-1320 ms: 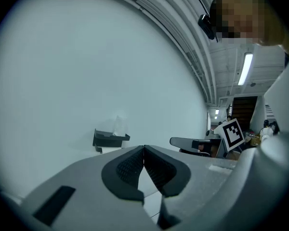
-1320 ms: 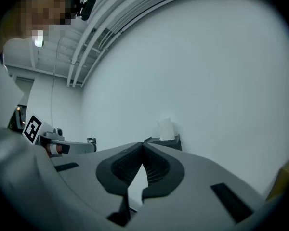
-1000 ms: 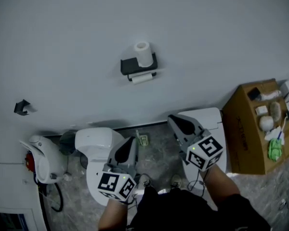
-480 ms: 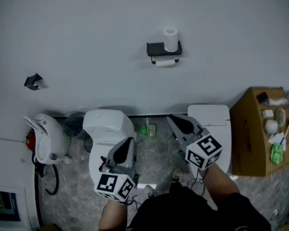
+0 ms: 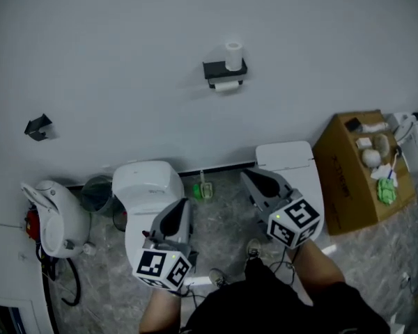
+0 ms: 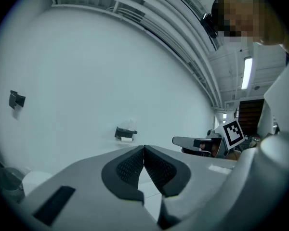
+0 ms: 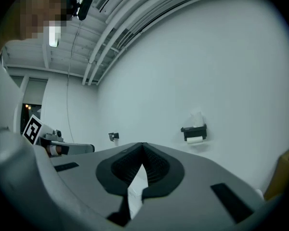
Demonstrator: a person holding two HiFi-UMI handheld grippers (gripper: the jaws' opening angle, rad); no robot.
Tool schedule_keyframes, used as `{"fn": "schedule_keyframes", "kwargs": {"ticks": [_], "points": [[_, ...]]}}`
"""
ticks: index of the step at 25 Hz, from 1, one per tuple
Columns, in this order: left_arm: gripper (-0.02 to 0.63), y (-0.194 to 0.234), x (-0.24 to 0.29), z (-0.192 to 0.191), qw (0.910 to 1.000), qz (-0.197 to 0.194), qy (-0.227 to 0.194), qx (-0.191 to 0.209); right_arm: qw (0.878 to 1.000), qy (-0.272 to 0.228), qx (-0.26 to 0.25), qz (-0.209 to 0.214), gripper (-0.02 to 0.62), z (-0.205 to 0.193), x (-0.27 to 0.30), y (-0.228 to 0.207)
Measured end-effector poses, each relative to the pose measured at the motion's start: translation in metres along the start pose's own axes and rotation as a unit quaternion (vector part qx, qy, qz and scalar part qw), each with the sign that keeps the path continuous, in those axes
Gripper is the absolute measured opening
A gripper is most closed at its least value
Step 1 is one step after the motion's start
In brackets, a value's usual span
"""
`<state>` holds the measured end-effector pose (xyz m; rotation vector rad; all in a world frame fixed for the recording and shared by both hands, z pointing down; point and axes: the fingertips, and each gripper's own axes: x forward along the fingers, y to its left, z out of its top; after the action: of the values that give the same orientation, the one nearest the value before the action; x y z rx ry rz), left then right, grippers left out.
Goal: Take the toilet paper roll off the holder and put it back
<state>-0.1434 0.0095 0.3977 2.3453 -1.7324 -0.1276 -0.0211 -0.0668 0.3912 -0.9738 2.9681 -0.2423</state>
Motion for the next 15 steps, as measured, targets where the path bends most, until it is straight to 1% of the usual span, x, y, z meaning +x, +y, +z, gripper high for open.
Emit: {"fn": "schedule_keyframes", "kwargs": {"ticks": [5, 8, 10, 12, 15], "points": [[0.003, -0.031, -0.001, -0.015, 0.9972, -0.073, 0.01, -0.015, 0.997, 0.007, -0.003, -0.071, -0.002, -0.004, -0.051, 0.002], [0.003, -0.051, -0.004, -0.021, 0.9943, -0.102, 0.016, -0.023, 0.995, 0.009, -0.002, -0.102, -0.002, -0.005, -0.078, 0.003], [0.003, -0.062, -0.007, -0.02, 0.9929, -0.116, 0.015, -0.022, 0.994, 0.008, 0.002, -0.113, -0.002, -0.005, -0.091, 0.004], [0.003, -0.071, -0.008, -0.018, 0.9925, -0.121, 0.014, -0.018, 0.993, 0.005, 0.005, -0.117, -0.002, -0.003, -0.101, 0.003], [0.003, -0.083, -0.008, -0.016, 0.993, -0.117, 0.011, -0.013, 0.994, 0.003, 0.008, -0.109, -0.002, -0.003, -0.108, 0.001]]}}
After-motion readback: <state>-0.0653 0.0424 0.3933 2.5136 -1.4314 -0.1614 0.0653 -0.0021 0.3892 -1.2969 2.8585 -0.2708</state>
